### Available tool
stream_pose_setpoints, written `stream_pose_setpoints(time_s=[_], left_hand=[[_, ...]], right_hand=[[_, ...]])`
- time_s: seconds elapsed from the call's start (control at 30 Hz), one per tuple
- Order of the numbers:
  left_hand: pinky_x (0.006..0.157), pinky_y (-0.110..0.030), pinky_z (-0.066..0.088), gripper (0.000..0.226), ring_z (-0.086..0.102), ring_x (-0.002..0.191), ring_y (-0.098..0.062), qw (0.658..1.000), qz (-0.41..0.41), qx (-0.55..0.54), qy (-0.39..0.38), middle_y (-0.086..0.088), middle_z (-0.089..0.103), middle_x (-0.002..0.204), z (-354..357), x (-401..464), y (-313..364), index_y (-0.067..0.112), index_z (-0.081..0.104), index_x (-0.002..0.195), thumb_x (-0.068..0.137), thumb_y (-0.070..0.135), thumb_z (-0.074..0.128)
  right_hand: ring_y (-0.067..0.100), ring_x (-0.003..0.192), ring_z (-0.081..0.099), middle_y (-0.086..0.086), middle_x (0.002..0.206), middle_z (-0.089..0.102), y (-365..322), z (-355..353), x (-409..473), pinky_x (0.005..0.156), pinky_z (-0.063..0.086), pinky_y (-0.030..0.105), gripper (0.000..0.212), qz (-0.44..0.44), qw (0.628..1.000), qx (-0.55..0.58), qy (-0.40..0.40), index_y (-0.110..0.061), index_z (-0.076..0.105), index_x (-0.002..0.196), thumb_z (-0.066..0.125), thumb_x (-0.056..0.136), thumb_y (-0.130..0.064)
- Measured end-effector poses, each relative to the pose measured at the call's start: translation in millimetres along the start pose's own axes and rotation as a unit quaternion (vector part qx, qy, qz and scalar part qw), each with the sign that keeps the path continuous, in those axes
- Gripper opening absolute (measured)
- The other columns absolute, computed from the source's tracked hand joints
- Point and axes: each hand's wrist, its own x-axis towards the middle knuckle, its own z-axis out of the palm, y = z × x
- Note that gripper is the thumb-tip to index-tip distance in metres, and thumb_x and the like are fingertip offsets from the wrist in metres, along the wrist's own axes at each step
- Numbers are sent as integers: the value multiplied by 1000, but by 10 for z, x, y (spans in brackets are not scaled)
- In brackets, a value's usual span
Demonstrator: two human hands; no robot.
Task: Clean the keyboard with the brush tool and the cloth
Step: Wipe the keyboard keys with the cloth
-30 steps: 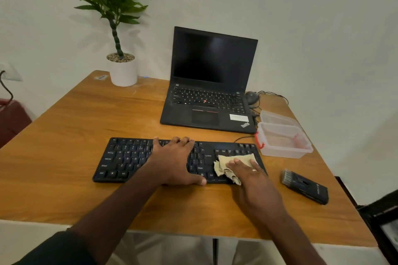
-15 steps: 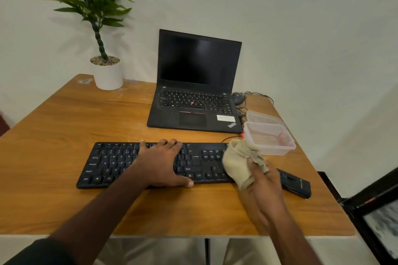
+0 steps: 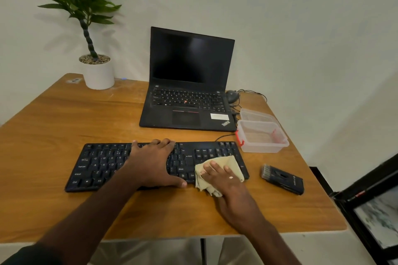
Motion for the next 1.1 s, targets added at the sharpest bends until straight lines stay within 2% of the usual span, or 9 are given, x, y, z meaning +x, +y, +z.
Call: stream_pose_setpoints(time_s=[0.13, 0.27, 0.37, 0.43, 0.5, 0.67, 0.8, 0.93, 1.1], left_hand=[[117, -67, 4, 135, 12, 151, -18, 1000, 4, -3, -1, 7, 5, 166, 12, -2, -16, 30, -1, 157, 51, 102, 43], [116, -68, 4, 134, 12, 151, -18, 1000, 10, -5, 4, 7, 5, 166, 20, -14, -30, 30, -1, 157, 51, 102, 40], [117, -67, 4, 134, 12, 151, -18, 1000, 11, -1, 5, 8, 5, 166, 22, -20, -31, 30, -1, 157, 52, 102, 39], [117, -67, 4, 134, 13, 151, -17, 1000, 9, -1, 7, 8, 5, 166, 24, -22, -33, 30, -1, 157, 52, 102, 39], [117, -66, 5, 133, 13, 151, -17, 1000, 6, -1, 8, 8, 5, 166, 24, -18, -32, 30, -1, 157, 52, 103, 39], [117, -66, 6, 134, 14, 150, -18, 1000, 4, -4, 13, 8, 8, 166, 30, -14, -27, 31, 1, 157, 50, 104, 37], [116, -65, 11, 134, 22, 148, -19, 1000, 6, -1, 13, 8, 16, 164, -19, -18, -25, 31, 5, 157, 49, 103, 40], [116, -62, 18, 135, 25, 146, -19, 1000, 7, 7, 17, 7, 18, 163, -31, -27, -10, 31, 6, 156, 48, 103, 41], [117, -62, 15, 136, 22, 148, -18, 1000, 6, 5, 15, 7, 12, 165, -25, -61, -19, 31, 3, 157, 48, 104, 38]], right_hand=[[-14, 147, -7, -22, 160, 14, 193, -92, -77, 121, -9, 17, 73, -10, 999, -51, -4, -38, 24, 152, 51, 94, -3], [-9, 145, 6, -22, 157, 21, 224, -176, 8, 117, -5, 12, 69, 113, 989, -25, 88, -36, 33, 151, 53, 96, -1], [7, 146, 31, -7, 157, 40, 218, -230, 162, 123, 24, 31, 60, 186, 974, 23, 128, -30, 45, 148, 50, 97, 1], [16, 128, 55, 3, 146, 55, 211, -282, 239, 108, 49, 36, 53, 208, 968, 35, 137, -28, 51, 145, 50, 99, -1], [13, 109, 61, 6, 135, 63, 199, -315, 263, 92, 57, 30, 52, 228, 960, 57, 155, -27, 52, 144, 51, 99, -2], [8, 89, 65, 5, 131, 65, 75, -216, -2, 76, 58, 23, 56, 273, 943, 64, 178, -29, 50, 145, 53, 97, 0], [17, 129, 55, -2, 152, 50, -101, -64, -198, 111, 45, 34, 57, 262, 952, 71, 142, -36, 47, 145, 55, 98, -4], [-10, 137, 31, -22, 146, 40, -369, 72, -199, 110, 15, -2, 57, 185, 966, 131, 127, -40, 52, 139, 51, 98, 0], [-24, 97, 53, -32, 104, 58, -186, -282, -285, 87, 46, 9, 47, 232, 900, 283, 238, -52, 56, 108, 54, 100, -6]])
